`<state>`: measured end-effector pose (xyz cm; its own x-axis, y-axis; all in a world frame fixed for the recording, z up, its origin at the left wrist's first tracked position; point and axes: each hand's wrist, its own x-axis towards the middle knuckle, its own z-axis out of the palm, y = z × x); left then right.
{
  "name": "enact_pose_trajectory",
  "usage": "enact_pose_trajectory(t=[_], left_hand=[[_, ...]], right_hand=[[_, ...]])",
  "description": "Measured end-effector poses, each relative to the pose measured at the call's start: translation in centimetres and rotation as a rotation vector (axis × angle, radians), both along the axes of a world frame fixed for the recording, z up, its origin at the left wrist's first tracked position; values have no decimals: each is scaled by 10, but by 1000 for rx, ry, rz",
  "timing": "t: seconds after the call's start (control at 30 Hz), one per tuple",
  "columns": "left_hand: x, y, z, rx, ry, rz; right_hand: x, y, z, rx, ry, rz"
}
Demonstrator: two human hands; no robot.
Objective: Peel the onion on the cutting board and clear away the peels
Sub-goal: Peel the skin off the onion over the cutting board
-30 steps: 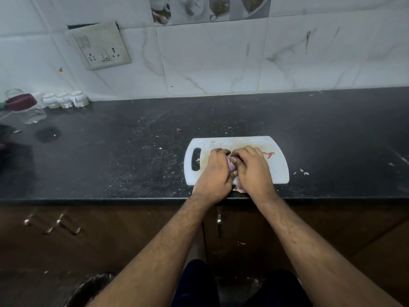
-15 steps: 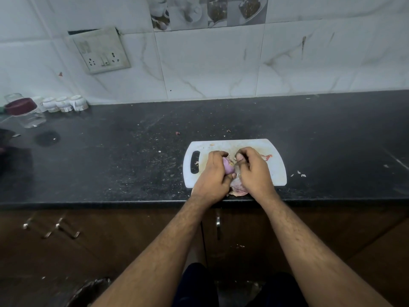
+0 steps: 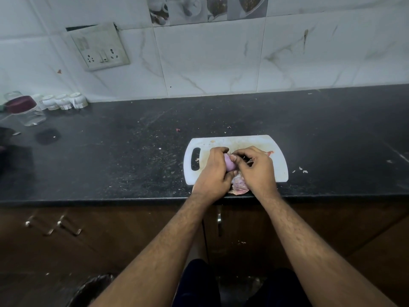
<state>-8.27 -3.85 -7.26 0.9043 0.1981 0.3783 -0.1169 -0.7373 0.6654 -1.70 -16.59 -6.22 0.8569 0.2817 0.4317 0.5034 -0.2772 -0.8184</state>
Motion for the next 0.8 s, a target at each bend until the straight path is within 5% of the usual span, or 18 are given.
enact_pose_trajectory(t=[0.3, 0.8], left_hand=[[1, -4, -2, 116, -87, -14], [1, 3, 3, -17, 52, -75]], right_hand=[[-13, 4, -3, -322, -308, -29], [1, 3, -4, -325, -221, 106]])
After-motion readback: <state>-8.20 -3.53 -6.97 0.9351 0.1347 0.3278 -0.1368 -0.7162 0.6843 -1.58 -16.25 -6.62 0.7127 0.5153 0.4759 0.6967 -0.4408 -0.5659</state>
